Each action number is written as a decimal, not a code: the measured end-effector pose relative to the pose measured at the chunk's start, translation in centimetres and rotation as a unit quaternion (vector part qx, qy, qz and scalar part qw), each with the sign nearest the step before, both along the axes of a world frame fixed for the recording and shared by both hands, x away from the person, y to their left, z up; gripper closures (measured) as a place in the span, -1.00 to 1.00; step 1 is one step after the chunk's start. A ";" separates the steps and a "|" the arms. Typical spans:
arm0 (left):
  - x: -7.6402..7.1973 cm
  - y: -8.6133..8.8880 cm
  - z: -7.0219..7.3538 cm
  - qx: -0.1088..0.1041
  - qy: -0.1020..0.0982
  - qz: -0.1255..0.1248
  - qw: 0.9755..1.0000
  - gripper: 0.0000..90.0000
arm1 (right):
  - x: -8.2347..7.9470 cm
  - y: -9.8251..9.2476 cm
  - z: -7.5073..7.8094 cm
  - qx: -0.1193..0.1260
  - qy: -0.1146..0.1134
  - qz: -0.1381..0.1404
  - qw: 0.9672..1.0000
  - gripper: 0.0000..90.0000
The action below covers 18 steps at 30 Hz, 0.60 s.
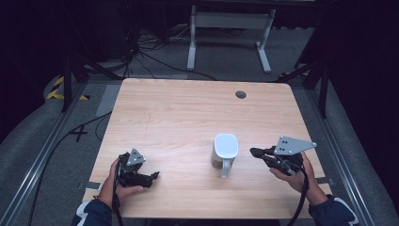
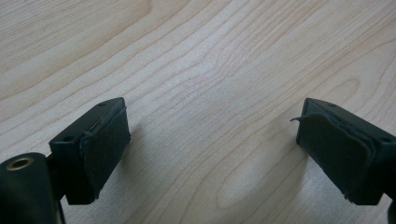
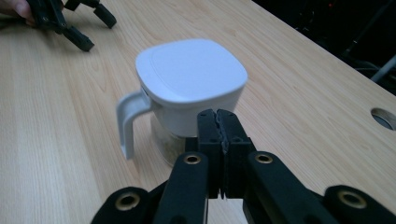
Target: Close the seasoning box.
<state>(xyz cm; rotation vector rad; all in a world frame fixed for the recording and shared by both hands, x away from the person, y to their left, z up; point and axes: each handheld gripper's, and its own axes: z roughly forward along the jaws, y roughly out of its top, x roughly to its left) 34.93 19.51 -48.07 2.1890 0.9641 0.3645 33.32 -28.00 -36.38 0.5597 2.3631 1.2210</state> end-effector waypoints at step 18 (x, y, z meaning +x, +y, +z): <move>0.0 0.0 0.0 0.000 0.000 -0.001 1.000 -0.78 | -3.3 -10.0 -7.3 -0.019 0.058 -0.089 0.994 -0.19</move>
